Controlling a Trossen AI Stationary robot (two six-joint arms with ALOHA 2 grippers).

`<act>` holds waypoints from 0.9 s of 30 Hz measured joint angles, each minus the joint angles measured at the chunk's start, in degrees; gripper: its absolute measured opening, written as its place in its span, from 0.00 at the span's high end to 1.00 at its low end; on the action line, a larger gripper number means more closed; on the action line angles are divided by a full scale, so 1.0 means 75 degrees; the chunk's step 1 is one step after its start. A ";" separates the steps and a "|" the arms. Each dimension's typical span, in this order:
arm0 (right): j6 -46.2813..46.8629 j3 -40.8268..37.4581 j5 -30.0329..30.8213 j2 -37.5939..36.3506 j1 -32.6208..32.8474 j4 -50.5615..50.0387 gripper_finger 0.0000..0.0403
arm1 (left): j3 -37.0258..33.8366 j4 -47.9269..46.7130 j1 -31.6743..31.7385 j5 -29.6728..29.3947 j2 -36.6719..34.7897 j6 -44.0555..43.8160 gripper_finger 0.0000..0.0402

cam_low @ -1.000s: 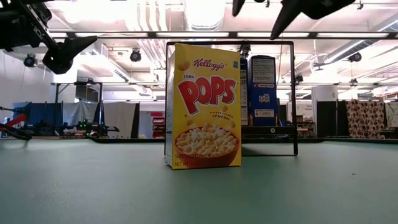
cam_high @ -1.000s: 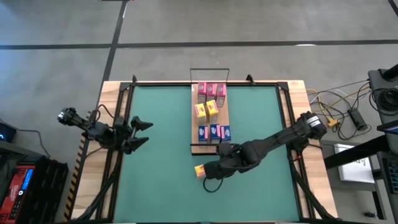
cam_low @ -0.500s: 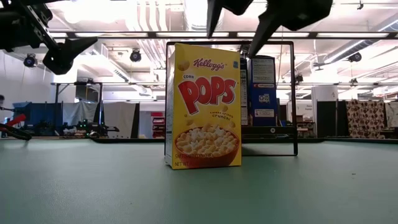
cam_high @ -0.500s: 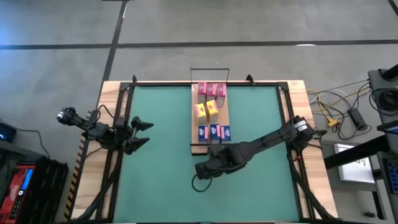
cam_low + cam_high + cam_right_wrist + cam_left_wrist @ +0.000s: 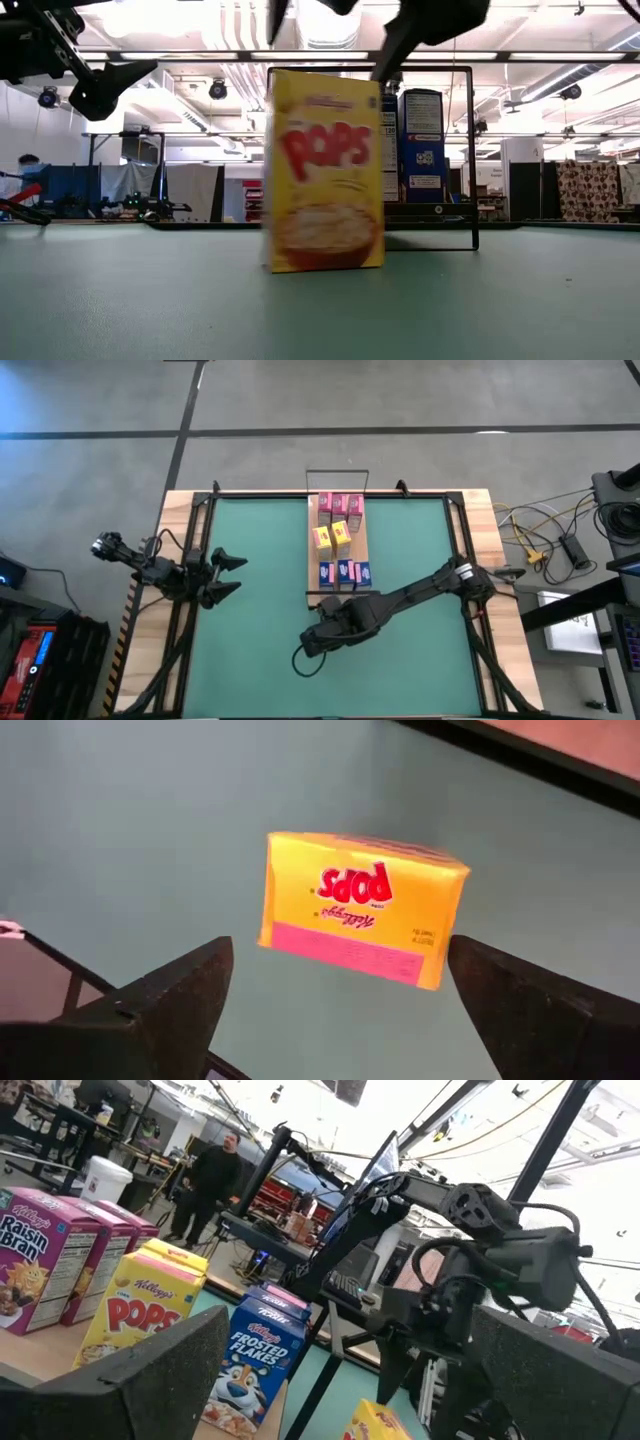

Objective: Stack cereal on shelf
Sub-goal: Put the yellow cereal box on the shelf

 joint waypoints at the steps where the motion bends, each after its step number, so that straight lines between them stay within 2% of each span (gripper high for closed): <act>1: -0.0041 0.0117 -0.0014 0.0114 -0.0011 -0.0020 0.11 | 0.0000 0.0000 0.0000 0.0000 0.0000 0.0000 0.01; 4: 0.0019 0.0417 -0.0177 0.0452 -0.0123 -0.0386 0.11 | 0.0000 0.0000 0.0000 0.0000 0.0008 0.0000 0.01; 11: -0.0097 0.1058 -0.1211 0.0939 -0.0492 -0.0654 0.11 | 0.0000 0.0003 0.0000 0.0000 0.0019 0.0000 0.01; 27: -0.0050 0.1226 -0.1237 0.0990 -0.0565 -0.0758 0.11 | 0.0000 -0.0017 0.0000 0.0003 0.0058 0.0000 0.01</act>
